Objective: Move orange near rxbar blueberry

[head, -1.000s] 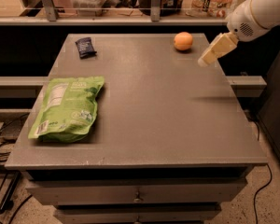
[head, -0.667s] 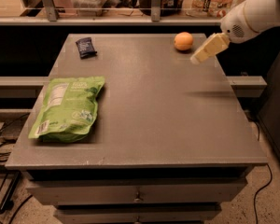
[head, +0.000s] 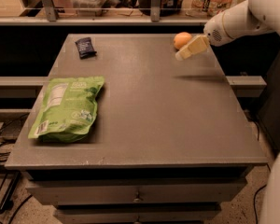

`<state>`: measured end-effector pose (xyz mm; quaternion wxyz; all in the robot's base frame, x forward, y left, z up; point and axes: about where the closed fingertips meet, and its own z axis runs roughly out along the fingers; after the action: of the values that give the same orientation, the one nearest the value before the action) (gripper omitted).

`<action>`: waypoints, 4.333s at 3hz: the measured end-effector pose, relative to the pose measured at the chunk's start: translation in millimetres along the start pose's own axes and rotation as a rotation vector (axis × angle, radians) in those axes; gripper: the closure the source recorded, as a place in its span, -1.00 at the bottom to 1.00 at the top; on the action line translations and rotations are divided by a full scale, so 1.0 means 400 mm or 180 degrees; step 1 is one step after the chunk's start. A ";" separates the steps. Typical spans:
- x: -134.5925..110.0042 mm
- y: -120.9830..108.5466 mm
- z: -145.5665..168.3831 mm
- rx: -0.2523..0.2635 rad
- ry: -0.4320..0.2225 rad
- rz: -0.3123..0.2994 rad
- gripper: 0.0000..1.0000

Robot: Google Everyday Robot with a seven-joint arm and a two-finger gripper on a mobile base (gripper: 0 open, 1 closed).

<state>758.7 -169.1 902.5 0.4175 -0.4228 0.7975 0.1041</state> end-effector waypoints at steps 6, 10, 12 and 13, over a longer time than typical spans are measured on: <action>-0.010 -0.121 0.225 0.0057 -0.0097 0.0364 0.30; -0.197 0.052 0.152 -0.0353 -0.0209 -0.0319 1.00; -0.297 0.269 0.274 -0.0908 -0.0454 -0.0461 1.00; -0.328 0.367 0.364 -0.1123 -0.0546 -0.0382 1.00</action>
Offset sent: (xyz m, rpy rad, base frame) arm 0.0891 -0.0117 -0.0405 0.0191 0.0097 -0.1294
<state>769.7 74.7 882.3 0.4089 -0.5257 0.7018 0.2527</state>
